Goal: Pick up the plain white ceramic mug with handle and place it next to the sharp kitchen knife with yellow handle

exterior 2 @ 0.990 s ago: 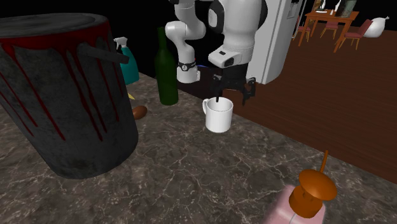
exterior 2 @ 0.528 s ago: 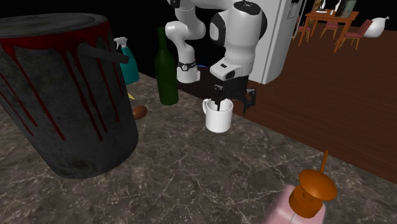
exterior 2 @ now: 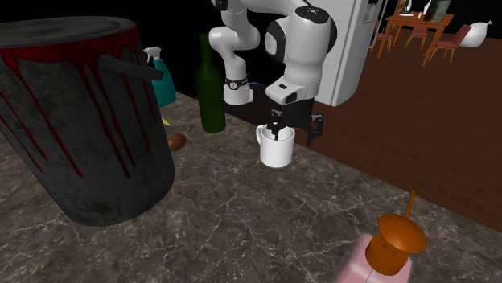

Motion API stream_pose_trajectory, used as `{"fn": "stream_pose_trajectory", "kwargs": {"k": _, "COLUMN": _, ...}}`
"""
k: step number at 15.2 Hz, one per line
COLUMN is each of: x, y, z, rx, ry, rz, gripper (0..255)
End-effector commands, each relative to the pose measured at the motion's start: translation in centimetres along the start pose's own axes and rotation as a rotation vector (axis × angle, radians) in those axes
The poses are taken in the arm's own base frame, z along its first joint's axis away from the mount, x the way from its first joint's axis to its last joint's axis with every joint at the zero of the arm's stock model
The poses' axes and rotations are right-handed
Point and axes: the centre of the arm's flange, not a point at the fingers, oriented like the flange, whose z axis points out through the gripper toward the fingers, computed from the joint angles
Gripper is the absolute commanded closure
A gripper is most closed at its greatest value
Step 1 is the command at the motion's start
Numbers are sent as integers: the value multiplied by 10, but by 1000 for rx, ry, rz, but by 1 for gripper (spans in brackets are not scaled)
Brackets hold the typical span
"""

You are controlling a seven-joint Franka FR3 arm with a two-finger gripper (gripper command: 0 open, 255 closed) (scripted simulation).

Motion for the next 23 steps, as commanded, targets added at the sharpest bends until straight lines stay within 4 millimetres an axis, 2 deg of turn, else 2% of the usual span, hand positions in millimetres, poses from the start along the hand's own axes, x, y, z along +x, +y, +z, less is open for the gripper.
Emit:
{"fn": "stream_pose_trajectory", "kwargs": {"k": 1, "x": 0, "y": 0, "z": 0, "rx": 0, "ry": 0, "rz": 0, "gripper": 255}}
{"fn": "stream_pose_trajectory", "kwargs": {"k": 10, "x": 0, "y": 0, "z": 0, "rx": 0, "ry": 0, "rz": 0, "gripper": 255}}
{"fn": "stream_pose_trajectory", "kwargs": {"k": 23, "x": -4, "y": 1, "z": -68, "rx": 0, "ry": 0, "rz": 0, "gripper": 255}}
